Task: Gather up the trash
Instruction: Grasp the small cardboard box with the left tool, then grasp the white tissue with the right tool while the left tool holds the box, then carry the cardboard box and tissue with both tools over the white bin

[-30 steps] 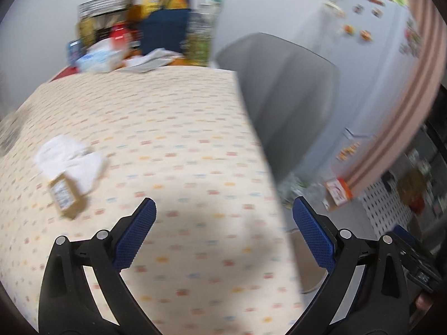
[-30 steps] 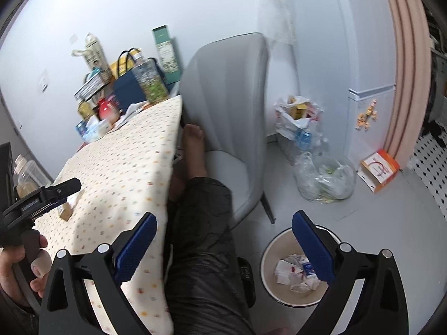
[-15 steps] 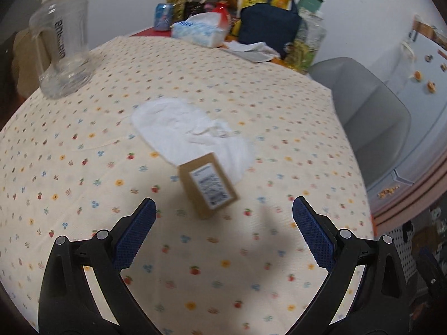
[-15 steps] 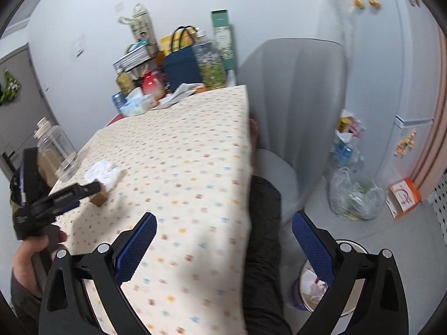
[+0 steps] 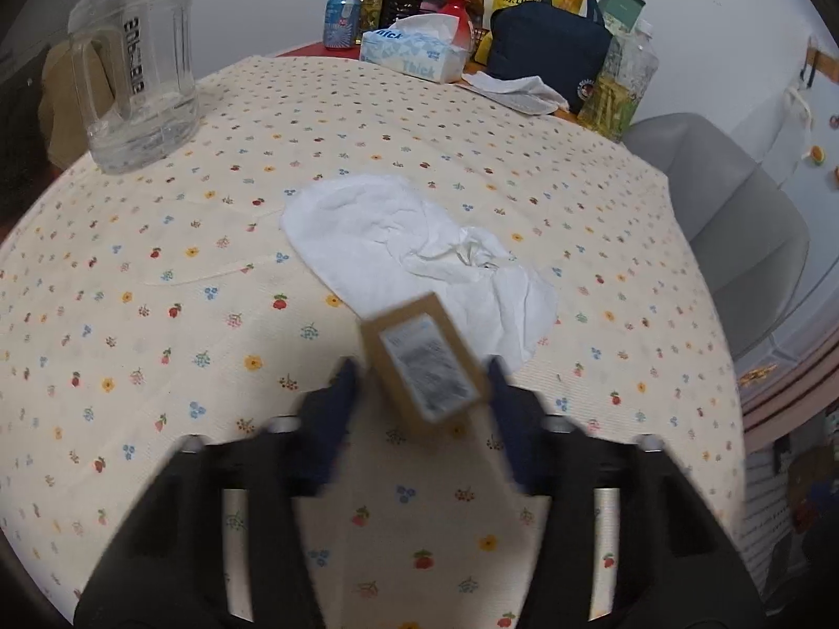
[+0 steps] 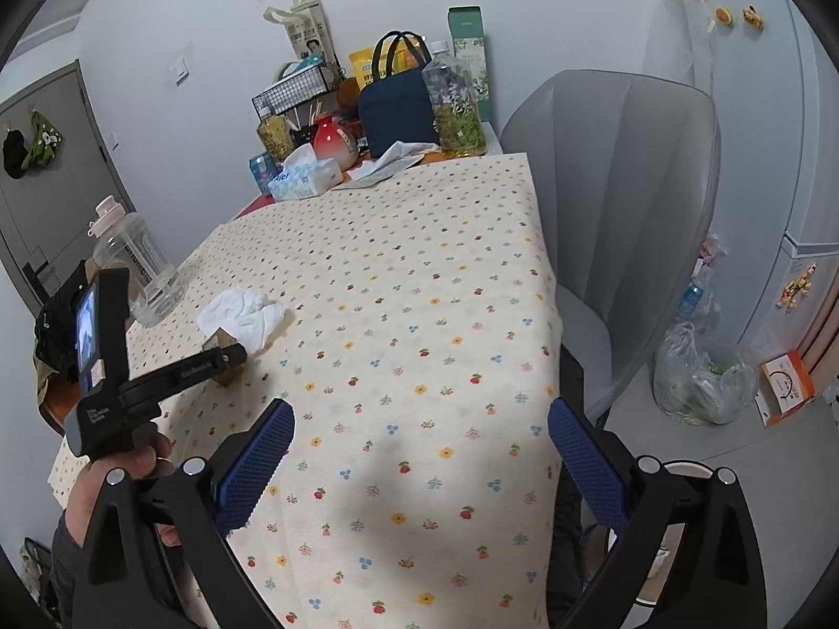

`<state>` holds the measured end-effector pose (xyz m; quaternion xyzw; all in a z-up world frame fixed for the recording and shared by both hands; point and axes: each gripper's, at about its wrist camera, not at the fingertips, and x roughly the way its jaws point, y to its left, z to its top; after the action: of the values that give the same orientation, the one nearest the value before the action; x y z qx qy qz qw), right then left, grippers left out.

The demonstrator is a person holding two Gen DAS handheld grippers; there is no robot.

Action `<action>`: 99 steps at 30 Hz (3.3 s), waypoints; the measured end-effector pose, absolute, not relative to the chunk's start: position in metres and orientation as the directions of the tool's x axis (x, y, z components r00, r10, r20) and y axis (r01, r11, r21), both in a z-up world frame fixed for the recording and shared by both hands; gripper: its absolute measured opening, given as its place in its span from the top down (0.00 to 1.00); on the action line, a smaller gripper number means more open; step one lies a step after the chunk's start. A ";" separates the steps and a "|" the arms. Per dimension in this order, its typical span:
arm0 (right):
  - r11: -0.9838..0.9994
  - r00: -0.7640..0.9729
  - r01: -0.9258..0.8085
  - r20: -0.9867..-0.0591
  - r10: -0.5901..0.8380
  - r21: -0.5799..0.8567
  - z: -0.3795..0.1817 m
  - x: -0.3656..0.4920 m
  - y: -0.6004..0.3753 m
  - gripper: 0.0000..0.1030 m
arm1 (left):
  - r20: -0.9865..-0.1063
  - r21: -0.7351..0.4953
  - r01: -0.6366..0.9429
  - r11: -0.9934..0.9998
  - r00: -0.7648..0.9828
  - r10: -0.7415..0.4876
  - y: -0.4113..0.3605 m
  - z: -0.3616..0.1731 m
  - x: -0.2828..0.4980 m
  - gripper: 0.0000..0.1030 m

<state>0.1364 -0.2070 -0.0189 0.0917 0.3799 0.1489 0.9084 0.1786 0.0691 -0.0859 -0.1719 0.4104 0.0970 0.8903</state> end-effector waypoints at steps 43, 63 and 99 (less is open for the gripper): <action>0.903 0.488 -0.352 -0.775 0.401 0.246 -0.050 0.227 0.005 0.16 | -0.692 -0.335 -0.442 0.832 0.714 0.101 0.212 -0.075 0.086 0.64; 0.850 0.474 -0.397 -0.716 0.512 0.345 -0.047 0.193 -0.025 0.98 | -0.675 -0.315 -0.380 0.870 0.734 0.077 0.182 -0.064 0.088 0.63; 0.910 0.723 -0.108 -0.597 0.348 0.400 -0.022 0.125 -0.305 0.98 | -0.669 -0.209 0.036 0.977 0.723 -0.170 -0.052 -0.038 0.146 0.63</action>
<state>0.1246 -0.3050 -0.0220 0.1711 0.3509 0.1249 0.9121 0.1457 -0.0518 -0.0378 -0.0909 0.3677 -0.0558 0.9238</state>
